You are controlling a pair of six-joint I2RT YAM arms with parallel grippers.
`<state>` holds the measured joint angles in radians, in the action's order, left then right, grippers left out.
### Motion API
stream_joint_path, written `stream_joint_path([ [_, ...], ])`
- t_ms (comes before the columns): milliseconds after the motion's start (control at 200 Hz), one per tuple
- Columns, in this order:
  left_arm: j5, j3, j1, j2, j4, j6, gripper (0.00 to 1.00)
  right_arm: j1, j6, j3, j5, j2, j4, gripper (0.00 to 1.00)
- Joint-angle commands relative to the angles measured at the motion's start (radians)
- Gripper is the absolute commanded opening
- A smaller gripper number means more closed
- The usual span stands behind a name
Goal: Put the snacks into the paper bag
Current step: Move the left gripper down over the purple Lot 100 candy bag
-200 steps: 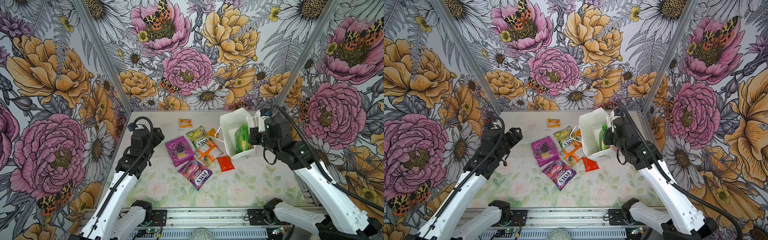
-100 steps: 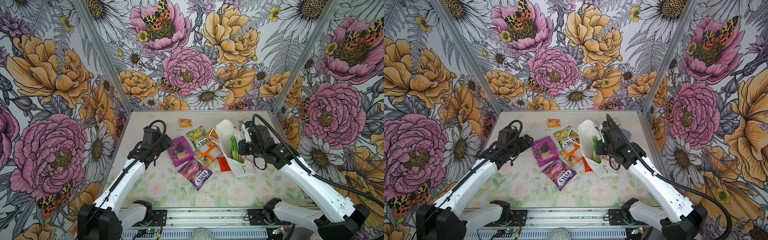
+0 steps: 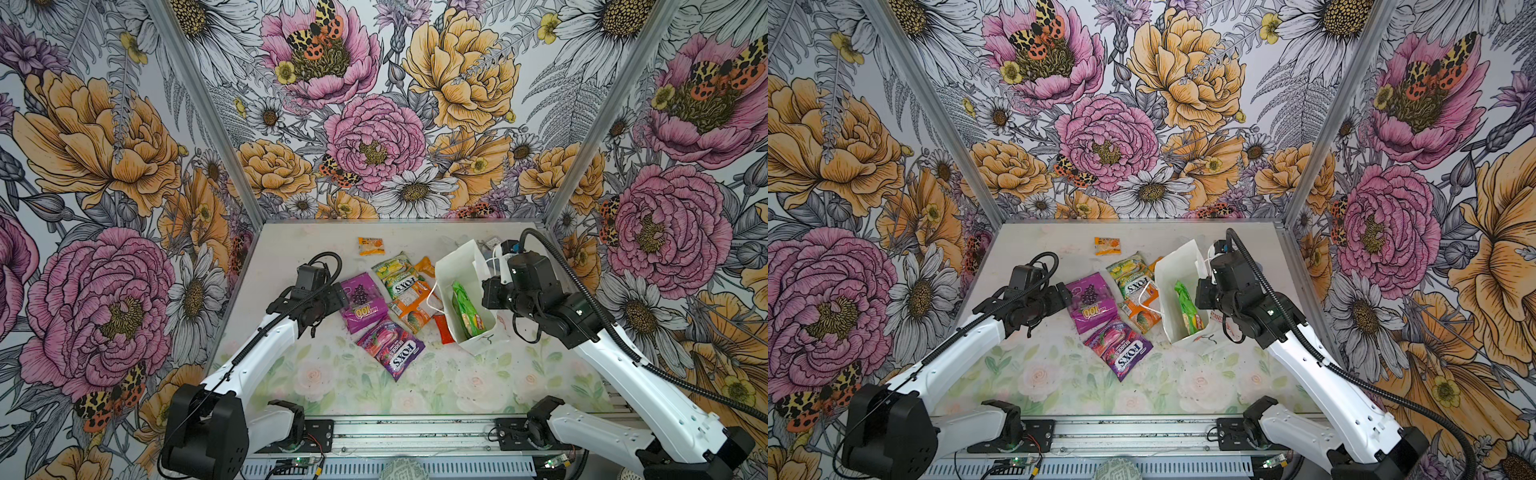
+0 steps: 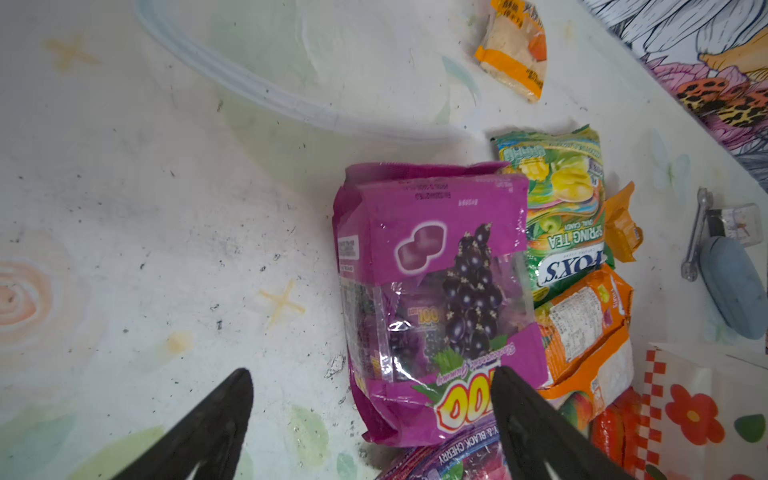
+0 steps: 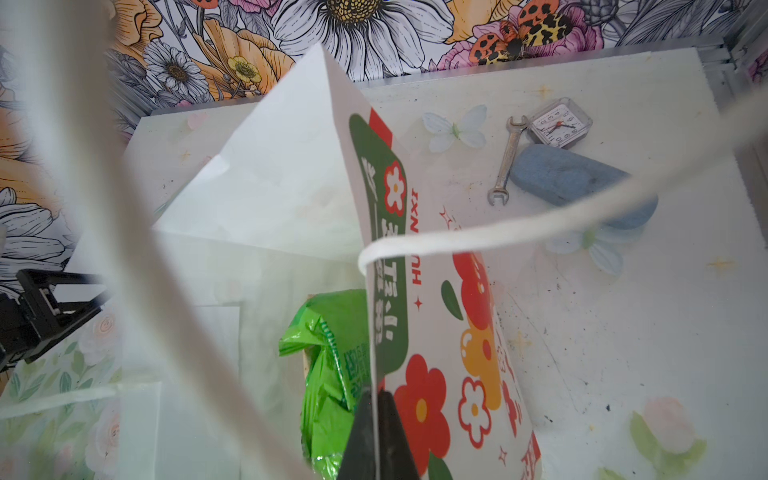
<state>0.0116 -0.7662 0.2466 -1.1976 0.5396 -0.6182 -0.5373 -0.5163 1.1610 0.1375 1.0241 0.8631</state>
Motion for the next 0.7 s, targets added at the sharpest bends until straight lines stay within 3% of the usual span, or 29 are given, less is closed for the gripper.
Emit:
stream_joint_path([
  [0,-0.101,0.020,0.073,0.000,-0.059,0.054,0.89,-0.004,-0.019,0.035,0.022,-0.002,-0.012,0.00],
  [105,0.020,0.017,0.222,0.000,0.012,0.062,0.90,-0.004,-0.029,0.021,0.022,-0.008,-0.017,0.00],
  [245,0.074,0.038,0.308,-0.030,0.015,0.023,0.90,-0.003,-0.050,0.003,0.021,0.005,-0.024,0.00],
  [385,0.186,-0.066,0.400,-0.131,0.067,0.087,0.84,-0.003,-0.049,0.002,0.023,-0.009,-0.030,0.00],
  [475,0.290,-0.141,0.477,-0.197,0.089,0.191,0.82,-0.002,-0.048,0.003,0.026,-0.022,-0.030,0.00],
  [696,0.340,-0.293,0.444,-0.390,0.159,0.274,0.78,0.003,-0.054,-0.011,0.039,-0.048,-0.030,0.00],
])
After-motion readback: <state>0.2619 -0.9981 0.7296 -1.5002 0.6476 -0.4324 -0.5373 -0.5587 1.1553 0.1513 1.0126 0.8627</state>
